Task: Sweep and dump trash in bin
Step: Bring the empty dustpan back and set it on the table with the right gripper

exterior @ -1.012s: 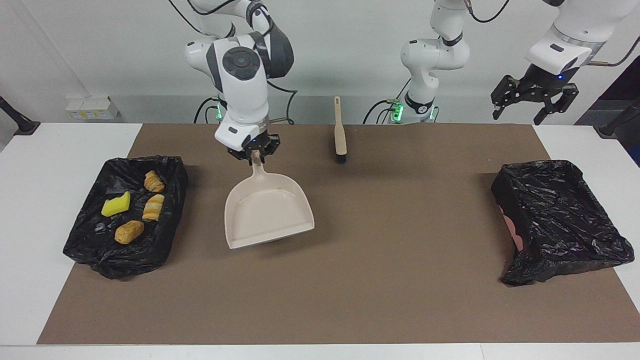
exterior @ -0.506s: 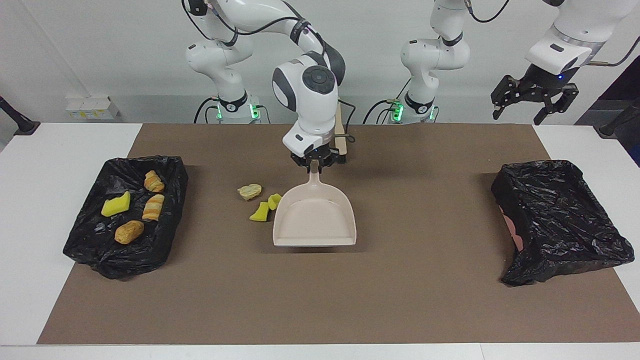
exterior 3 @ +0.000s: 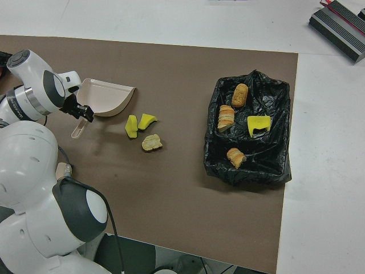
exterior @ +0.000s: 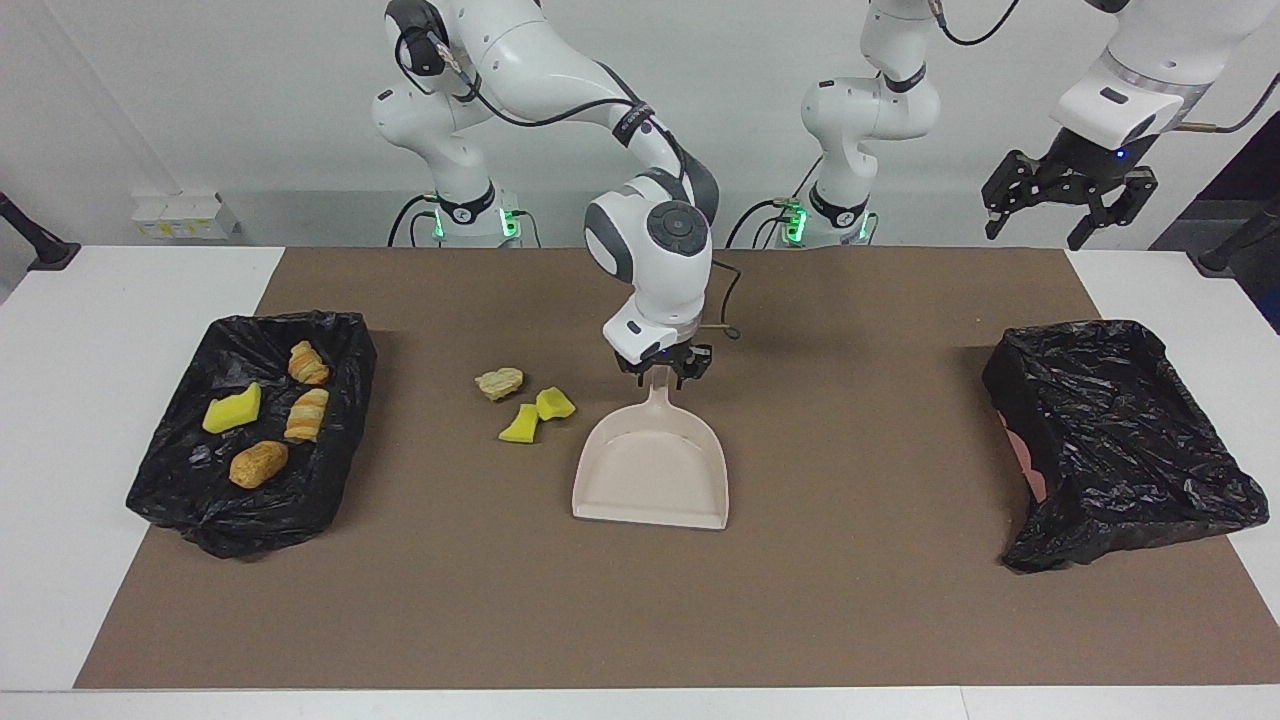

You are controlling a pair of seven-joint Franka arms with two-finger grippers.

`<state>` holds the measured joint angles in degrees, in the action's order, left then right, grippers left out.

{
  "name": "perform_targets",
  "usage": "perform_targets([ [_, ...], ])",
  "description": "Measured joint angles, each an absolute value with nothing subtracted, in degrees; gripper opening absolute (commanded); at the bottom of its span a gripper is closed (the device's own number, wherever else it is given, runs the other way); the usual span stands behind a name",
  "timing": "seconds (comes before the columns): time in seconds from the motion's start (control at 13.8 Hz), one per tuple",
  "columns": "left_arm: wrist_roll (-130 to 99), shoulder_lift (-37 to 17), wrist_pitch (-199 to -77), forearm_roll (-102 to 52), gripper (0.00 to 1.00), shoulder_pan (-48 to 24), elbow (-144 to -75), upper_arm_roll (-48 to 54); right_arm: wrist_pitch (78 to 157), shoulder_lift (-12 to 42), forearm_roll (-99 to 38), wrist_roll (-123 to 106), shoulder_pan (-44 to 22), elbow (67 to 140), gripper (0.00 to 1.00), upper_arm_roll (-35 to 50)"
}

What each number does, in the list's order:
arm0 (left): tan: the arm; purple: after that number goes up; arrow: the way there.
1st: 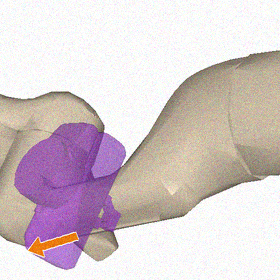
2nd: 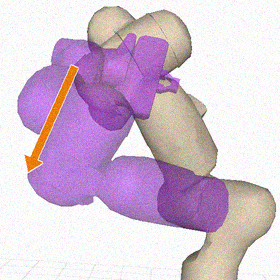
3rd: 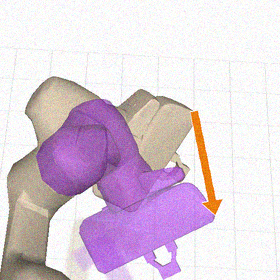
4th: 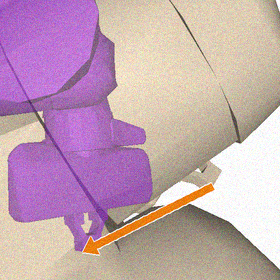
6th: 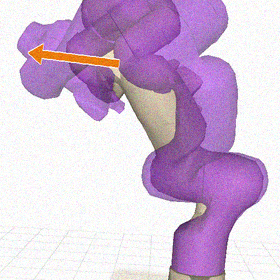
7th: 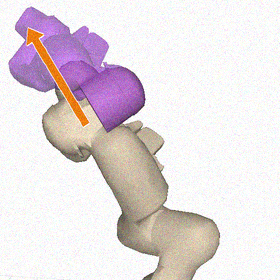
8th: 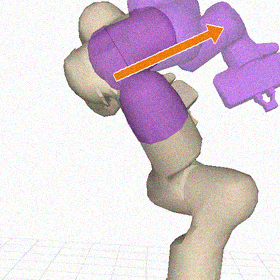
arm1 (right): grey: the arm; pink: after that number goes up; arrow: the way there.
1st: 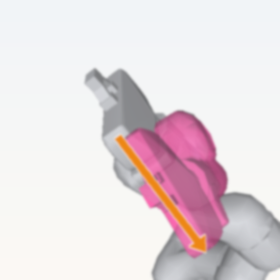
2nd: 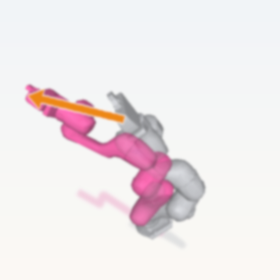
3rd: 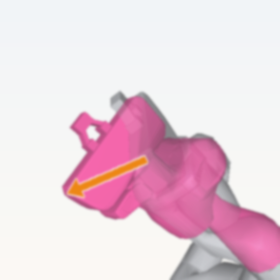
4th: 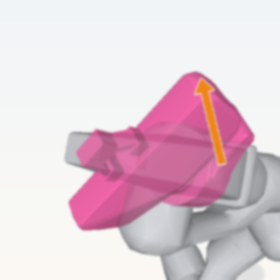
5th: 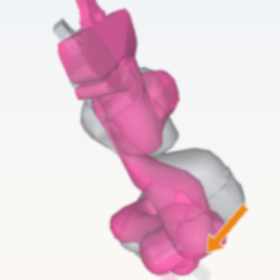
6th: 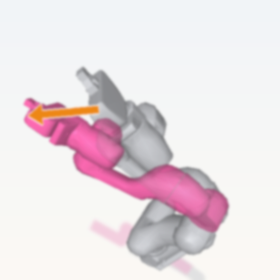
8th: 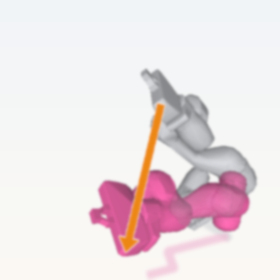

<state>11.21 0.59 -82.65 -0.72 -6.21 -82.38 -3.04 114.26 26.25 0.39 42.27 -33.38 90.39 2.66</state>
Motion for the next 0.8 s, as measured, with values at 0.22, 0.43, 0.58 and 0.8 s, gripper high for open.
perform_targets([
  [0.22, 11.21, 0.59, -82.65, -0.72, 1.00, -6.21, -82.38, -3.04, 111.37, 23.70, 0.37, 42.26, -33.55, 90.36, 1.00, 3.37],
  [0.43, 11.21, 0.59, -82.65, -0.72, 1.00, -6.21, -82.38, -3.04, 109.44, 19.87, 0.33, 43.96, -36.87, 92.77, 1.00, 4.51],
  [0.58, 11.21, 0.59, -82.65, -0.72, 1.00, -6.21, -82.38, -3.04, 109.12, 16.80, 0.26, 47.24, -39.66, 96.55, 1.00, 4.68],
  [0.8, 11.21, 0.59, -82.65, -0.72, 1.00, -6.21, -82.38, -3.04, 109.15, 12.56, -3.34, 52.39, -43.30, 103.16, 1.00, 4.75],
])
